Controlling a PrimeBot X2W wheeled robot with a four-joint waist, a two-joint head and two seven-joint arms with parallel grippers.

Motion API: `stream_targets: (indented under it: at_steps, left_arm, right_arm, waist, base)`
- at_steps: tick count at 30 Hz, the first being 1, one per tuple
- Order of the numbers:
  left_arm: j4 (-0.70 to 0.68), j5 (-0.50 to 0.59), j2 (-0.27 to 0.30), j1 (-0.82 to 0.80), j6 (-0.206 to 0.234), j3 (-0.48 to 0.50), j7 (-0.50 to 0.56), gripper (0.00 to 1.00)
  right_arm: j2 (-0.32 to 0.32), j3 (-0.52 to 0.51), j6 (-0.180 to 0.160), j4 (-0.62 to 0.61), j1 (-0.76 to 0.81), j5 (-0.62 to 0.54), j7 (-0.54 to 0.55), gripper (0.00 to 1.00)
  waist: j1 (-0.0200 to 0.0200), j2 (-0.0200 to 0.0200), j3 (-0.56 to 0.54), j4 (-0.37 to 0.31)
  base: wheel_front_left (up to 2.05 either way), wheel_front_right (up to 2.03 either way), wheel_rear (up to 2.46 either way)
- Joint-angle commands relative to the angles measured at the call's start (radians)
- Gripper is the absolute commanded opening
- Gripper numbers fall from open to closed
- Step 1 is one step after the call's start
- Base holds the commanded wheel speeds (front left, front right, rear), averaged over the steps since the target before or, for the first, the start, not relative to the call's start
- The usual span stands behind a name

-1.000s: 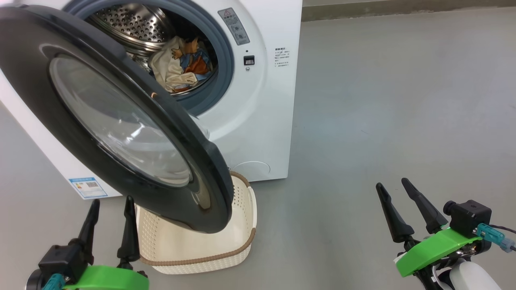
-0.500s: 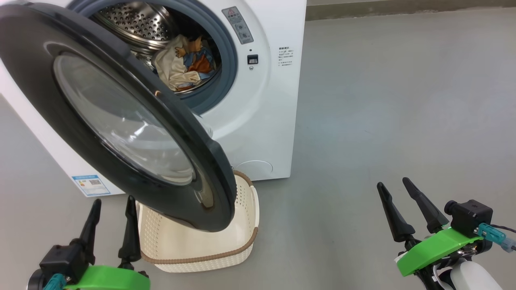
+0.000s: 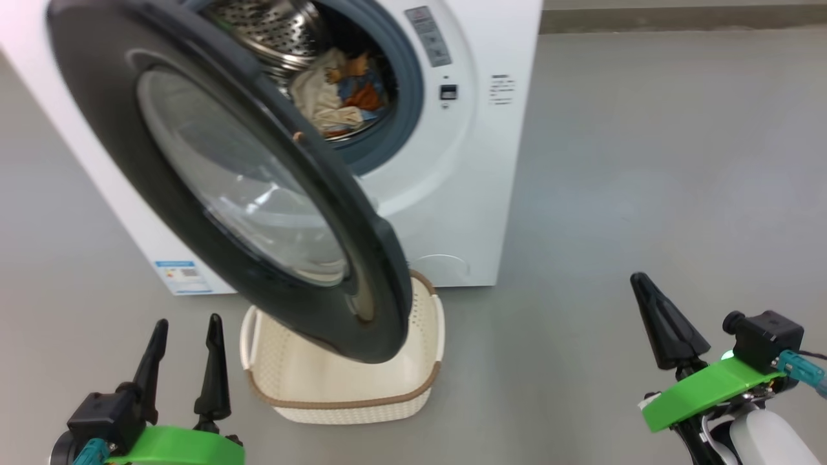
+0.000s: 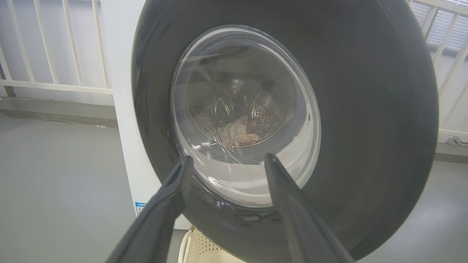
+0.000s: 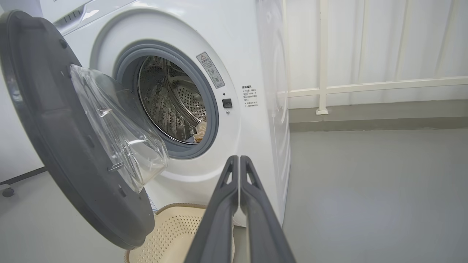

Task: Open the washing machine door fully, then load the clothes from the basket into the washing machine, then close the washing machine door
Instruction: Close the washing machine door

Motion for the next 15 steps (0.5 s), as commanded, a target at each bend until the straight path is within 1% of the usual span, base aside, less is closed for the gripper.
stream_targets:
  at_steps: [1,8,15]
  left_arm:
    - [-0.021,-0.009,0.009,-0.018,0.002,0.030,-0.006,1.00]
    - [-0.021,-0.021,0.009,-0.015,0.004,0.020,-0.006,1.00]
    - [-0.020,-0.032,0.009,-0.007,0.007,0.014,-0.006,1.00]
  right_arm:
    - [-0.005,0.016,0.001,-0.040,-0.028,-0.009,-0.008,0.00]
    - [0.007,0.037,0.001,-0.100,-0.080,-0.006,-0.008,0.00]
    - [0.035,0.057,0.001,-0.152,-0.126,0.009,-0.008,0.00]
  waist:
    - [0.0001,-0.0001,-0.003,0.034]
    - [0.0001,-0.0001,-0.011,0.120]
    - [0.0001,-0.0001,-0.023,0.219]
  base:
    - [0.00,0.00,0.00]
    - [0.00,0.00,0.00]
    - [0.00,0.00,0.00]
